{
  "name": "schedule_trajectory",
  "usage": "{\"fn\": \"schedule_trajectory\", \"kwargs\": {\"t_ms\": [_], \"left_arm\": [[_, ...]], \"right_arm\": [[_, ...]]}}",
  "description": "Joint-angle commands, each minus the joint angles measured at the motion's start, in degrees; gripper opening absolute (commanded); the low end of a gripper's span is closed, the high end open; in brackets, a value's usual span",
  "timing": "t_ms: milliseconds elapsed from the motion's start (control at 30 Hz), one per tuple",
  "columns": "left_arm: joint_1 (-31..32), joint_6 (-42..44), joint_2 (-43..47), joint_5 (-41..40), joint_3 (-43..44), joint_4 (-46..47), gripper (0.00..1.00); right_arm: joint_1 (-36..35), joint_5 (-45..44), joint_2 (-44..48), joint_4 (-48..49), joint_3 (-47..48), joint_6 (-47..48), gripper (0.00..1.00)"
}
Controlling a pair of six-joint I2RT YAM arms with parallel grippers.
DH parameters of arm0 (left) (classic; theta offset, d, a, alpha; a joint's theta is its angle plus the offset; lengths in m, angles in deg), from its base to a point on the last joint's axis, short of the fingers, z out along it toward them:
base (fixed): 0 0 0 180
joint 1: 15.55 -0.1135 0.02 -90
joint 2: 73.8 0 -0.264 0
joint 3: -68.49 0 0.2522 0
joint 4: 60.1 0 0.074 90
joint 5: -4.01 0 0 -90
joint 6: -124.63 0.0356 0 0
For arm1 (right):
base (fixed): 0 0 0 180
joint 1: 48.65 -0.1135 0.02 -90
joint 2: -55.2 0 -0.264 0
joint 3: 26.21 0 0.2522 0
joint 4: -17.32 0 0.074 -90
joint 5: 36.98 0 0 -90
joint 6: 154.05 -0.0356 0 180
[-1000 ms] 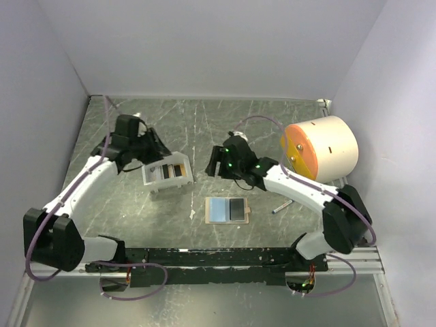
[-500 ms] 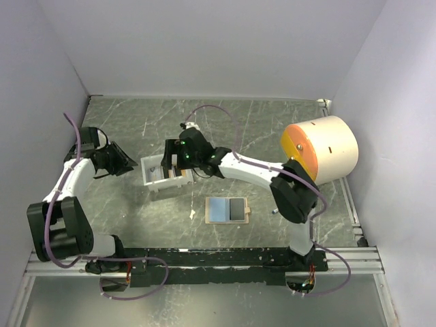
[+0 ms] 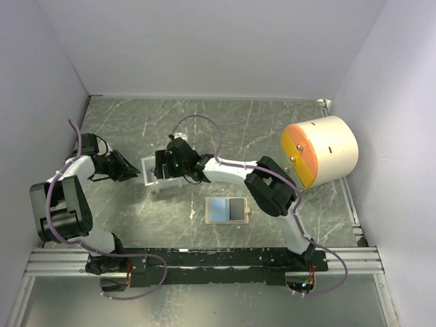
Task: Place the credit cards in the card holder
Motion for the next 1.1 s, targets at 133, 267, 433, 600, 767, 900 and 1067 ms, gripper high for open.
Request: {"fn": "schedule_trajectory", "kwargs": {"t_ms": [133,267,433,600,767,900,1067], "left_arm": [[-0.62,2.04,-5.04,6.13,0.29,2.06,0.33],[-0.6,2.49,-7.07,8.07,0.23,2.51,0.33],[-0.53,2.85,-9.01,9.54,-0.33,3.23,0.32],[-0.47,3.04,-9.62,10.06,-0.09,3.34,0.32],[-0.42,2.85,-10.26,10.61,-0.18,3.88,0.31],[-0.17,2.62,-10.63,11.28,-0.36,4.45,0.31],[0.37,2.62,-10.8,11.6,-0.21,4.58,0.31]], "right_arm": [[-0.6,-1.35,-3.76,0.66,3.87,-1.13,1.0],[-0.98,-0.64,-6.88,-2.62,7.84,-1.64,1.0],[-0.96,4.51,-9.48,-0.79,9.16,-3.76,1.0],[-0.63,9.22,-9.22,1.86,9.04,-6.22,0.97],[0.74,17.25,-6.13,13.87,3.45,-11.62,0.92],[0.89,20.2,-4.37,18.32,2.3,-13.11,0.89],[0.82,22.72,-3.62,21.33,1.82,-15.19,0.86]]}}
